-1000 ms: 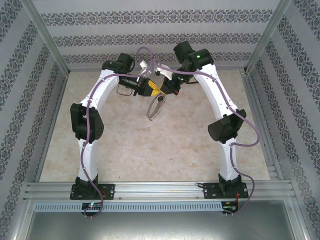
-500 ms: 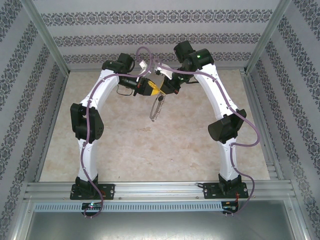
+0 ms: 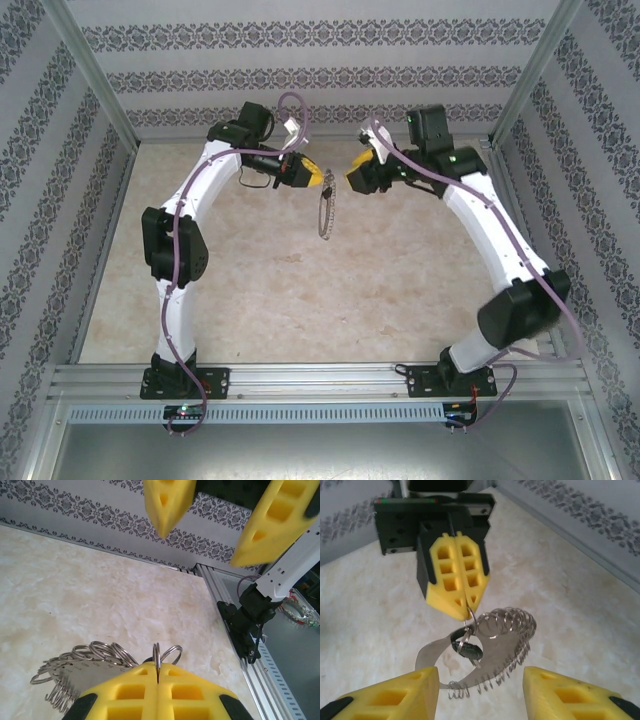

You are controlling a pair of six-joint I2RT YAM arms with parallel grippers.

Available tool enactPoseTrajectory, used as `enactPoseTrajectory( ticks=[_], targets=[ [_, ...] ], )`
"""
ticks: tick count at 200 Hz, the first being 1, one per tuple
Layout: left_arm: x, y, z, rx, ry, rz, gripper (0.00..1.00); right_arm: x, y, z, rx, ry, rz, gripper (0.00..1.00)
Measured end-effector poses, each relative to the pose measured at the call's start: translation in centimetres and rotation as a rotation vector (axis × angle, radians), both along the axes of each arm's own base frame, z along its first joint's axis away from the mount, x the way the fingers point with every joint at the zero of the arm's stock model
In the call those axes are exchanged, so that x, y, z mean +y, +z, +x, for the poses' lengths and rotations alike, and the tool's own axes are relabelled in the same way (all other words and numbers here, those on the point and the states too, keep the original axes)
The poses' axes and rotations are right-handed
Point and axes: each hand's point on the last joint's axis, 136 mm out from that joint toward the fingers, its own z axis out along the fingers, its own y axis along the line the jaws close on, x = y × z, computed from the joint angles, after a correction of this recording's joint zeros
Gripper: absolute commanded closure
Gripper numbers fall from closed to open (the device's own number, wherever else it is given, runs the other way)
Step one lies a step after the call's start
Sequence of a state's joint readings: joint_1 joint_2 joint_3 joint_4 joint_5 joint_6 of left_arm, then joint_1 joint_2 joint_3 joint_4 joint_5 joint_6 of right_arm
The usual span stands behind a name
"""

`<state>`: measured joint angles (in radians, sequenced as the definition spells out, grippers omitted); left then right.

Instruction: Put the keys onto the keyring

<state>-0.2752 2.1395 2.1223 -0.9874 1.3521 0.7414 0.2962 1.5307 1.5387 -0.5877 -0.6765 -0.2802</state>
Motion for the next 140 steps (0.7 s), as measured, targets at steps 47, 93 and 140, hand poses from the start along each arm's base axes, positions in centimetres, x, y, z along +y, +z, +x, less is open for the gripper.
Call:
enactPoseTrajectory(
  ticks=[47,93,140],
  targets=[
    [-0.1,0.7,0.7,-0.019,0.028,0.002,1.00,-0.4,-8.4,1.2,0.099,-0.222,0.194,0.53],
    [-0.1,1.0,1.0,-0.025,0.042,0.003,1.00,0.8,-6.5,1.6,0.036,-0.248,0.331,0.56],
    [-0.1,0.7,1.4,-0.020,0.058,0.016,1.00,1.3,-2.2,0.8,-0.074,-0.214,0.409,0.58]
  ],
)
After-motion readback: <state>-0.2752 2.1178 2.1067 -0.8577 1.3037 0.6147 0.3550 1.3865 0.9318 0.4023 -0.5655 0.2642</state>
